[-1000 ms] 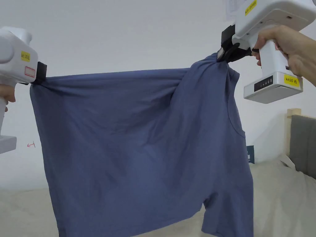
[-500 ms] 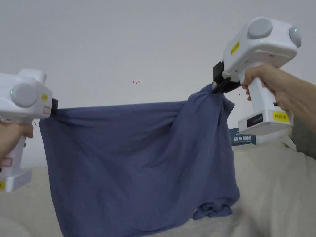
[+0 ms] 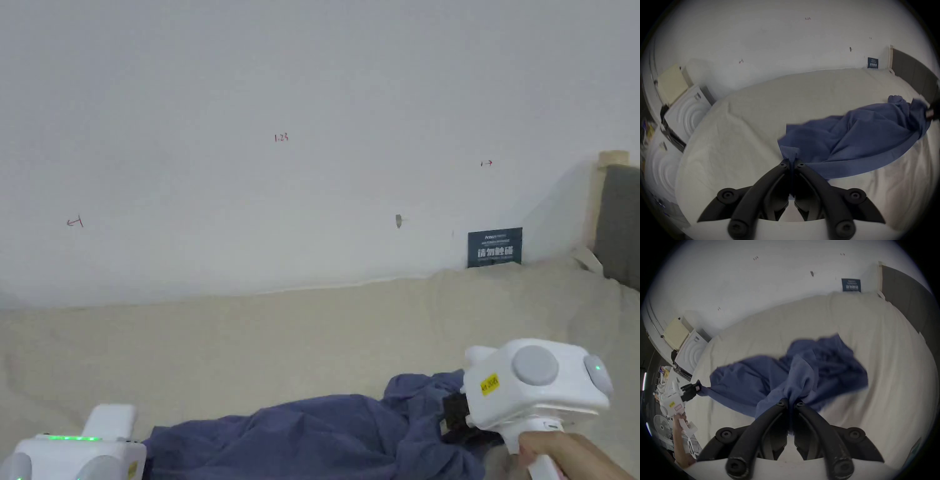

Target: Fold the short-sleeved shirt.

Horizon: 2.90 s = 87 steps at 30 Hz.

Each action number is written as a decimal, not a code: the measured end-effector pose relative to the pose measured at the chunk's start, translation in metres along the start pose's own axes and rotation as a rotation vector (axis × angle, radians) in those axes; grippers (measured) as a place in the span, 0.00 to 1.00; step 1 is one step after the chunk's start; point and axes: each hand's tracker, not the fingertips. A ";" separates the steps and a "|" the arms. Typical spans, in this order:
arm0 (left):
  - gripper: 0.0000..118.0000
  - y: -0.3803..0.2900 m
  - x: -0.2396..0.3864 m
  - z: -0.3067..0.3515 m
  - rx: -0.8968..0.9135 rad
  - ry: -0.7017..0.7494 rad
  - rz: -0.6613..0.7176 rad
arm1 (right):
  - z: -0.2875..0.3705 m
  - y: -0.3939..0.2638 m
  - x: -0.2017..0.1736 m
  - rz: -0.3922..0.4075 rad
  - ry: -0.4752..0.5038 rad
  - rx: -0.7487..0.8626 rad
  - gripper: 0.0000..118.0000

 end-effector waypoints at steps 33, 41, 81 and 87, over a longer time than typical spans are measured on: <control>0.99 -0.292 -0.027 0.248 0.029 -0.041 0.107 | 0.169 -0.324 0.001 0.053 -0.069 0.217 0.82; 0.09 -0.211 -0.014 0.242 0.144 -0.095 0.077 | 0.195 -0.260 -0.005 0.041 0.035 0.302 0.21; 0.00 -0.106 0.011 0.093 0.027 -0.113 0.040 | -0.044 -0.009 0.071 0.102 -0.308 -0.077 0.45; 0.00 -0.097 -0.003 0.072 -0.003 -0.106 0.026 | -0.046 0.002 0.076 0.045 -0.317 -0.072 0.01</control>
